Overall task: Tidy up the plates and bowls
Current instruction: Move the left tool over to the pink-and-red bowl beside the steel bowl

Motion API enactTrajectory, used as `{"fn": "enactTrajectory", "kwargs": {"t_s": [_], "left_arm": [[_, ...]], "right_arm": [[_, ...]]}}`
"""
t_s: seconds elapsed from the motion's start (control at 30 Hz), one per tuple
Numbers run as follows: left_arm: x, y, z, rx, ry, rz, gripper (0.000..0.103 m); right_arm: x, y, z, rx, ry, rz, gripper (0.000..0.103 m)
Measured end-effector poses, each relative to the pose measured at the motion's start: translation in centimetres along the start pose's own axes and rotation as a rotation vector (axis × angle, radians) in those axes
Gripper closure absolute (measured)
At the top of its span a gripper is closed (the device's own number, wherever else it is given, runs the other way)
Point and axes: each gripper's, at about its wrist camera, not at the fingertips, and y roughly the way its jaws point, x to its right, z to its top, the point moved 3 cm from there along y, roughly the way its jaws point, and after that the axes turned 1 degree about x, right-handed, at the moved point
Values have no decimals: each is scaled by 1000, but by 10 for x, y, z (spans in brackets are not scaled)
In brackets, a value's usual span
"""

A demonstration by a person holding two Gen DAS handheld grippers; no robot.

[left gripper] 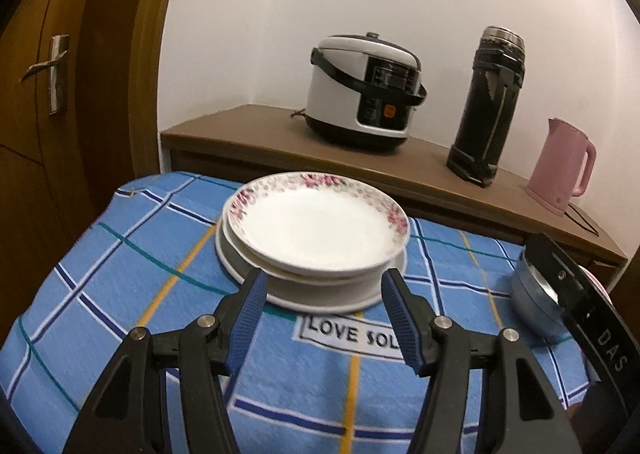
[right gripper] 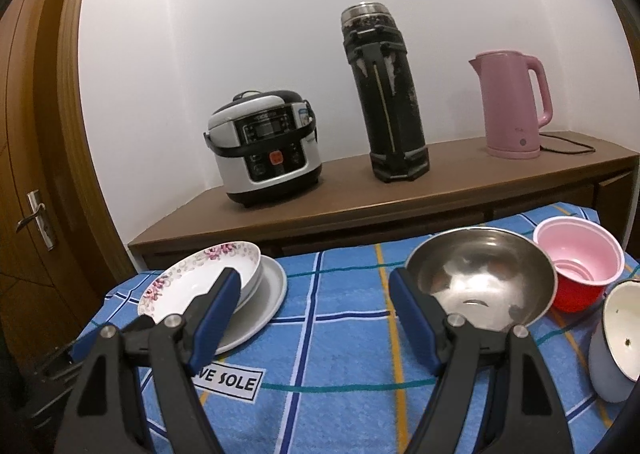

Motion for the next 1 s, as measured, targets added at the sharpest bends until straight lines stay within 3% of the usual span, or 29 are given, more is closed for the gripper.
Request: {"fn": "enactTrajectory", "kwargs": {"t_s": [0.47, 1.0], "left_arm": [[38, -7, -14, -31, 68, -48, 41], [99, -12, -30, -94, 166, -162, 41]], "right_arm": [[26, -24, -2, -8, 8, -24, 25], [79, -52, -1, -50, 60, -85, 25]]}}
